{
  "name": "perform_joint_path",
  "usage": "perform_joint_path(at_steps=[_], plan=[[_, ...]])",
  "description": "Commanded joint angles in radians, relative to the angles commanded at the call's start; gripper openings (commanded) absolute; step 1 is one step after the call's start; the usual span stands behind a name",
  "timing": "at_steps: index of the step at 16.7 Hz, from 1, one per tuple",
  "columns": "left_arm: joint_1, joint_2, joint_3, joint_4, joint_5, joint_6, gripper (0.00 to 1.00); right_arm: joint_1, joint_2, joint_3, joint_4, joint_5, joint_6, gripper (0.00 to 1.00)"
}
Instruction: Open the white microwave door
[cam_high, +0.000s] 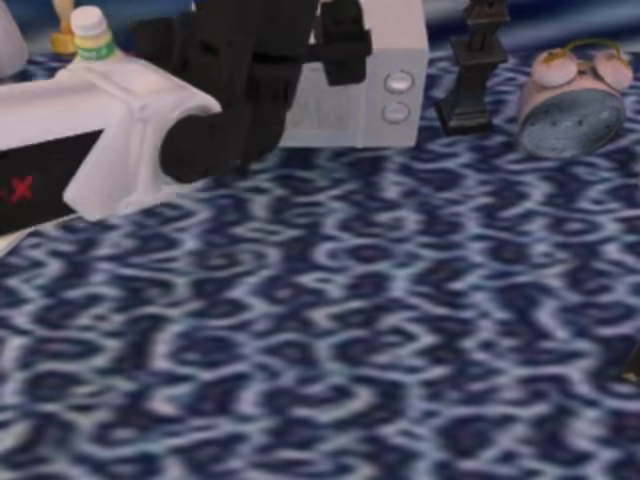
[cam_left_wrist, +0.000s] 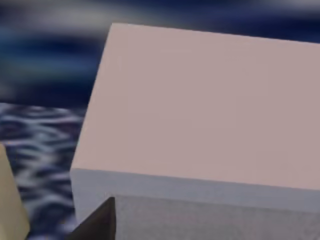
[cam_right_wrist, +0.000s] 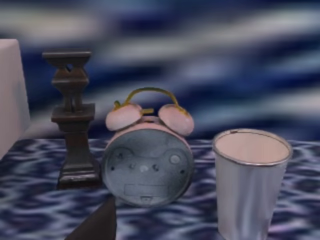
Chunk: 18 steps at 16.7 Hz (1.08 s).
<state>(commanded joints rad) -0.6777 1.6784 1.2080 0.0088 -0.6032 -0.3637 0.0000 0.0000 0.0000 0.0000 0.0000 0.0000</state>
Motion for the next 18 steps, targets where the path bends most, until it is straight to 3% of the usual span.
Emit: perform_joint_path(at_steps=[4, 7, 13, 18], plan=[[-0.101, 0.242, 0.162, -0.016, -0.089, -0.044, 1.00, 0.000, 0.000, 0.000, 0.000, 0.000, 0.000, 1.00], [-0.136, 0.323, 0.215, -0.026, -0.121, -0.058, 1.00, 0.000, 0.000, 0.000, 0.000, 0.000, 0.000, 1.00], [-0.133, 0.331, 0.218, -0.025, -0.120, -0.056, 1.00, 0.000, 0.000, 0.000, 0.000, 0.000, 0.000, 1.00], [-0.075, 0.470, 0.346, 0.015, -0.068, -0.012, 1.00, 0.000, 0.000, 0.000, 0.000, 0.000, 0.000, 1.00]])
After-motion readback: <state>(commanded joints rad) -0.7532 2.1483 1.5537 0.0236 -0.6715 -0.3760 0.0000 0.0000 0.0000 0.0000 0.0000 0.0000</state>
